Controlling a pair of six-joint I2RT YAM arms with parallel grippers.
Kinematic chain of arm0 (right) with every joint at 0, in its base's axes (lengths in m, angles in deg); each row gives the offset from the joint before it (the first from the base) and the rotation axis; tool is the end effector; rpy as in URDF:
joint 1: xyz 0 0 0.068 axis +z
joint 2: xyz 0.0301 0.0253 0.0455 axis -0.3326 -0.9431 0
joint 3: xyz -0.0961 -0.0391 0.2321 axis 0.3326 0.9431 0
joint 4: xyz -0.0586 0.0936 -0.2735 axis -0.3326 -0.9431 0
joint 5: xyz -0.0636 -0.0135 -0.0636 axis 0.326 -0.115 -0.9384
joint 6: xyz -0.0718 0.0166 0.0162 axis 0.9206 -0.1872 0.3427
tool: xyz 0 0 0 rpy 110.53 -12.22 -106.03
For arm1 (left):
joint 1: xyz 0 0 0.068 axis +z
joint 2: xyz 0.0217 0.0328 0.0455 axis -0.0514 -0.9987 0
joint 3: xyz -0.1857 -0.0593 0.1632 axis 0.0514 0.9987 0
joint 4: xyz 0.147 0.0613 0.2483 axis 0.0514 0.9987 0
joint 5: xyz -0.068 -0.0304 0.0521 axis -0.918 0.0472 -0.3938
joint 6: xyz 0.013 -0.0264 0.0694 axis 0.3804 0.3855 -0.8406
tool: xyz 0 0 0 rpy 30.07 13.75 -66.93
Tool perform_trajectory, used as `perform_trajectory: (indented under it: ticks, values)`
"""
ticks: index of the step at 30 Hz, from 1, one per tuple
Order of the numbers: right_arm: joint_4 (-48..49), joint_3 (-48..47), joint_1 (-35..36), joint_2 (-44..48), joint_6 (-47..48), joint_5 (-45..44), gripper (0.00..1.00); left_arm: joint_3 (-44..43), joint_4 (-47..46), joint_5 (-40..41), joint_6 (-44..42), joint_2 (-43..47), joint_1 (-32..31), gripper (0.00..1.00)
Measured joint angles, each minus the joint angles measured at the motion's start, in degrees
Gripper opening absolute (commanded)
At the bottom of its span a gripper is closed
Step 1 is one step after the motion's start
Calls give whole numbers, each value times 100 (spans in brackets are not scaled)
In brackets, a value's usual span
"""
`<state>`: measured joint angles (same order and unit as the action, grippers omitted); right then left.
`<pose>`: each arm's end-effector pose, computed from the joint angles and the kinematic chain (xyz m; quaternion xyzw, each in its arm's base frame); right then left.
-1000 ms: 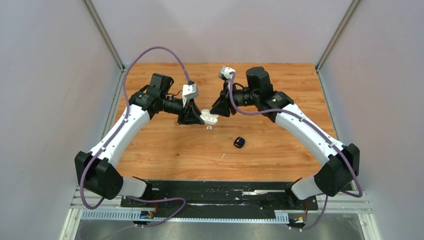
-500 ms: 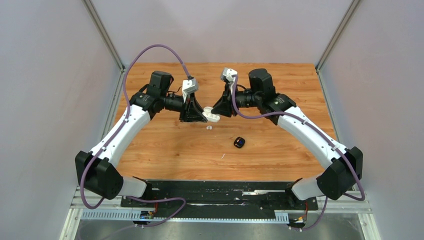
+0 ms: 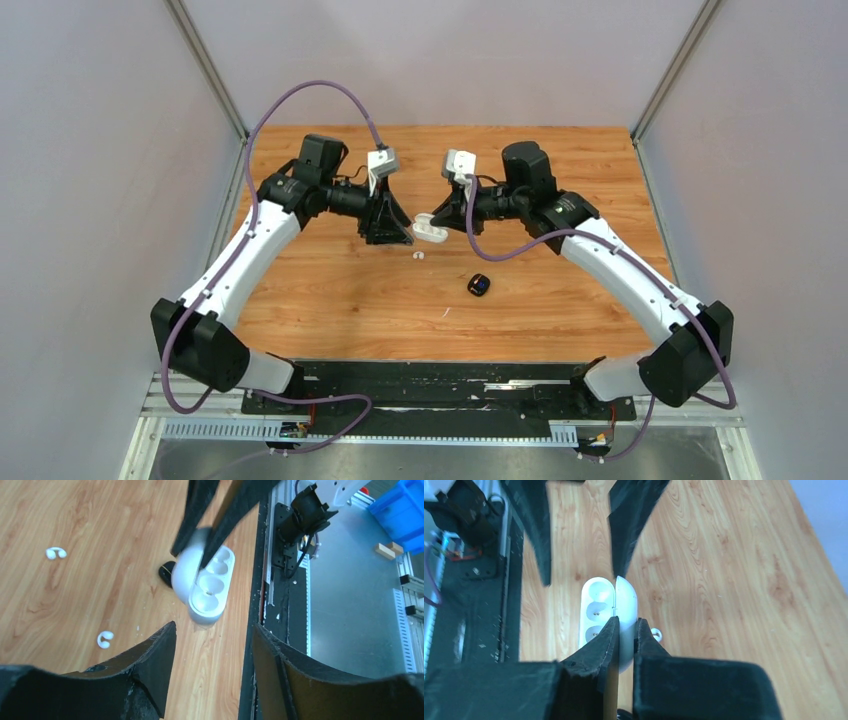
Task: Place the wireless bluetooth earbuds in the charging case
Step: Open the charging case at the center of the board.
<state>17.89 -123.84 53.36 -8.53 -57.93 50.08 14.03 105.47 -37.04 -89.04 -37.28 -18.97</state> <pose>0.2829 0.2422 0.3393 -0.5392 0.6114 0.3593 0.4542 0.2885 -0.1759 0.3245 0.4486 0.6830 -0.4817 0.3167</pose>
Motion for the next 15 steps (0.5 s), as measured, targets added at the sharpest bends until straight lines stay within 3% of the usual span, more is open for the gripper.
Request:
perform_trajectory:
  ticks: [6,15]
  values:
    - [-264,278,236,328,1388,-68,0,-1318,855,17,33,-468,15,67]
    - [-387,402,673,531,2256,-168,0,-1530,1193,-28,457,-787,-39,65]
